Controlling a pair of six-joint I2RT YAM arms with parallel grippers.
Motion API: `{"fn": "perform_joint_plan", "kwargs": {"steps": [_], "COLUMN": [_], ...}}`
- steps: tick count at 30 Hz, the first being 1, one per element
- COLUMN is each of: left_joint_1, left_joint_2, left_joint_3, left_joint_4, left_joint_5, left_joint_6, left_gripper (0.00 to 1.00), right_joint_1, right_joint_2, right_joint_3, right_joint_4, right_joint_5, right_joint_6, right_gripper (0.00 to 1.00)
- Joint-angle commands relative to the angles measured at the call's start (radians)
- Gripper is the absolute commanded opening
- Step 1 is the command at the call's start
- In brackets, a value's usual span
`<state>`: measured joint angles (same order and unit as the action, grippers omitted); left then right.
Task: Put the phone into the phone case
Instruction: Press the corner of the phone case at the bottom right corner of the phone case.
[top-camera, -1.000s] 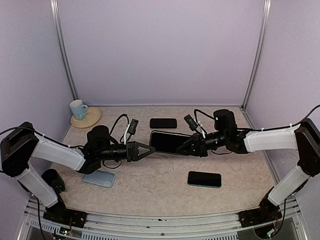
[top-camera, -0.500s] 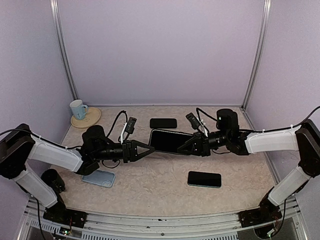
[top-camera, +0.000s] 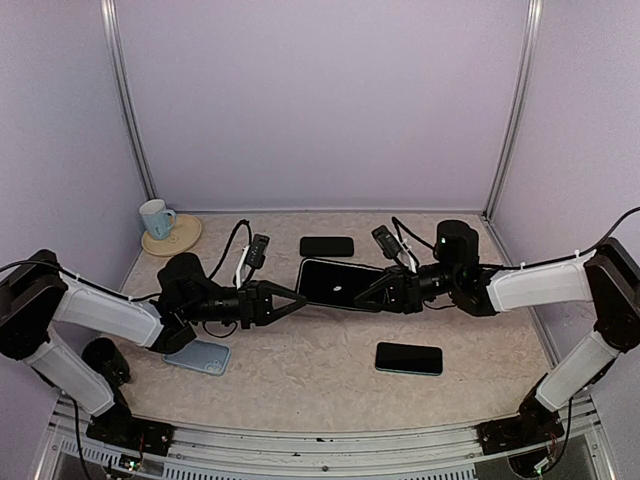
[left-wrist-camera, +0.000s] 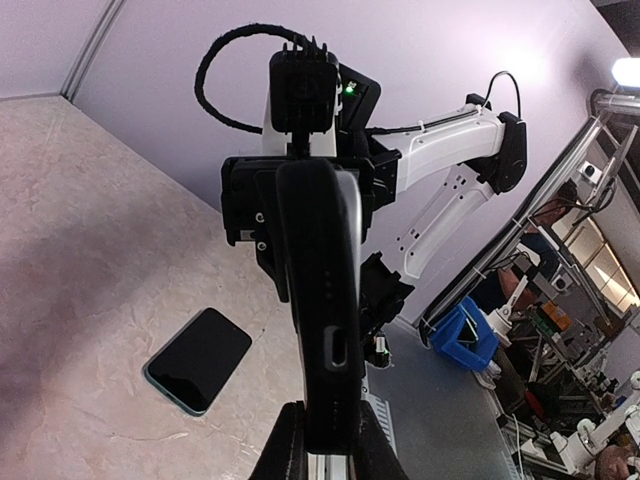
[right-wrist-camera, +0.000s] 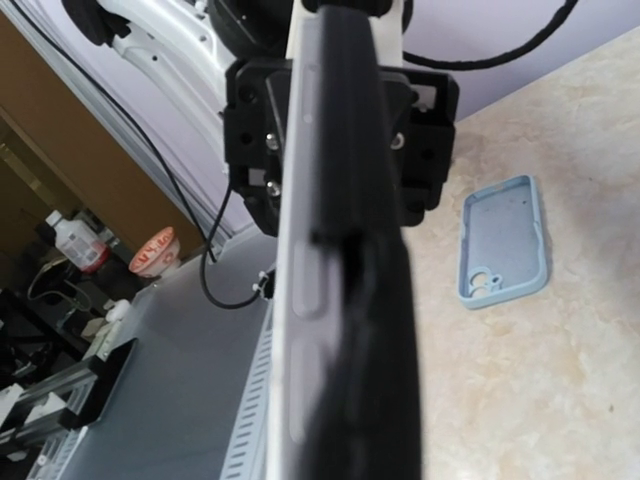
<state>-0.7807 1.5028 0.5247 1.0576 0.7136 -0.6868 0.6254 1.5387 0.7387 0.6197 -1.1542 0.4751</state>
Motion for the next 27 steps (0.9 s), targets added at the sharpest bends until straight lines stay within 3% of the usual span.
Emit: {"fn": "perform_joint_plan", "kwargs": {"steps": [1,15,27], "left_joint_1": [0.048,0.06,0.083], "left_joint_2": [-0.078,-0.118,-0.139], "left_joint_3": [-0.057,-0.102,-0.112], "left_joint_4": [0.115,0.16,0.148], "left_joint_5": [0.078,0.1,0.09], "left_joint_6": [-0.013,-0.022,-0.027], "left_gripper": [0.0,0.04,0.47], "right_joint_1": [-0.079,-0.088,-0.092], "right_joint_2": [-0.014,-0.004,0.002], "right_joint_3": [-0.028,-0.047,-0.049], "right_joint_4": [0.081,0.153,0.152], "right_joint_5": [-0.06,-0.071,-0.064], "right_joint_6": [0.019,0.077,0.08], "right_gripper": [0.0,0.0,0.0]}}
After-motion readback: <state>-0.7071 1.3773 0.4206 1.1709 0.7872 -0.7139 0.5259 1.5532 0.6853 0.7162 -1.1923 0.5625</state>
